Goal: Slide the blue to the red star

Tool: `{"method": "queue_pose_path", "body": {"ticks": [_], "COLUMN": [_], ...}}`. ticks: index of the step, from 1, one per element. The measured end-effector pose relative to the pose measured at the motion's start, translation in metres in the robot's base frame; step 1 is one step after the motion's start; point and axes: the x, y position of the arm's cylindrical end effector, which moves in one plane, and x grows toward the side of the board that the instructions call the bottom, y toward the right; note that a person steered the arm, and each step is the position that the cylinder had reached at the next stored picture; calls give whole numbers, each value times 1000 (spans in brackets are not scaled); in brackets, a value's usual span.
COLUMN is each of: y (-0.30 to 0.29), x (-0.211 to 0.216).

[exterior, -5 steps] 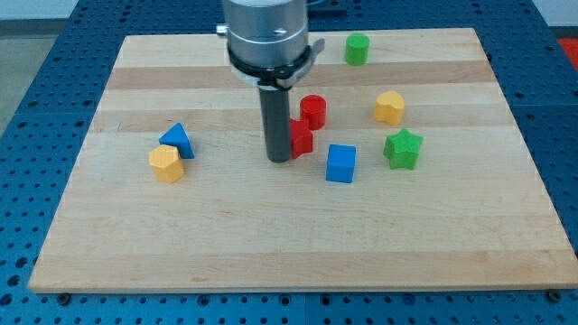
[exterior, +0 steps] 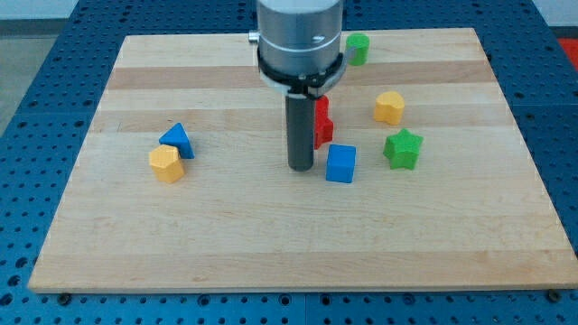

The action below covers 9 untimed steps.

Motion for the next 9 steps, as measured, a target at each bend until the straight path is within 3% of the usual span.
{"method": "queue_pose_path", "body": {"ticks": [2, 9], "y": [30, 78], "x": [56, -37]}}
